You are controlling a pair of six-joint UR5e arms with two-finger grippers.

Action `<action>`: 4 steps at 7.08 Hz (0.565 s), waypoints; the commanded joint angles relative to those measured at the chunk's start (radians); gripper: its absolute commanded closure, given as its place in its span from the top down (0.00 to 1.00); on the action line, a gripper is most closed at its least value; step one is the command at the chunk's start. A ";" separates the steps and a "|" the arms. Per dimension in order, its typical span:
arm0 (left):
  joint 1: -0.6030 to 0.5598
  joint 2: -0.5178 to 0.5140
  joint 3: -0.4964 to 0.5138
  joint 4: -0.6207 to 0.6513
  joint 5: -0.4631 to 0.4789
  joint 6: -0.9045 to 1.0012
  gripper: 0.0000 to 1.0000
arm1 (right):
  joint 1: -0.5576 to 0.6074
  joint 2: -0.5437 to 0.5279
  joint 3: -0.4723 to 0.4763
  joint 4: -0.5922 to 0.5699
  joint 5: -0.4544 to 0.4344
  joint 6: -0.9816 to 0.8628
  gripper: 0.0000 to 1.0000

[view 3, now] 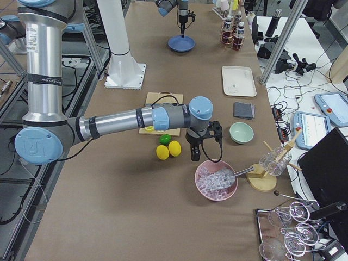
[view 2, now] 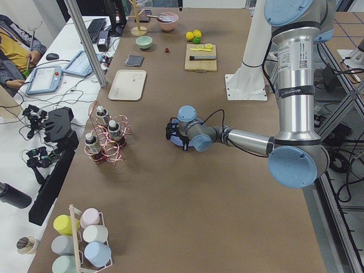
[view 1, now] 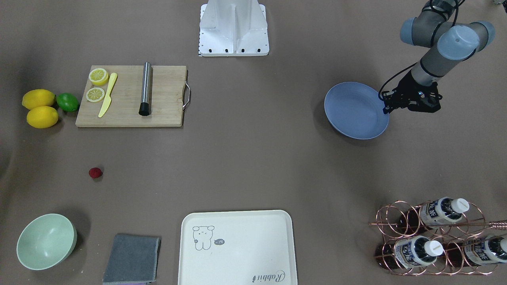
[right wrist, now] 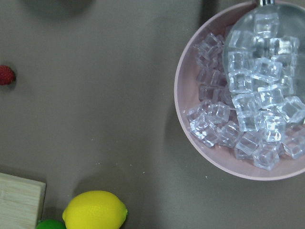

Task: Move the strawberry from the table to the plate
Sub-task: 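Move the left gripper to the blue plate's rim and grip it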

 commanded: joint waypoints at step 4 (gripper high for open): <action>-0.077 -0.189 -0.049 0.012 -0.161 -0.219 0.00 | -0.229 0.228 -0.020 0.001 -0.016 0.295 1.00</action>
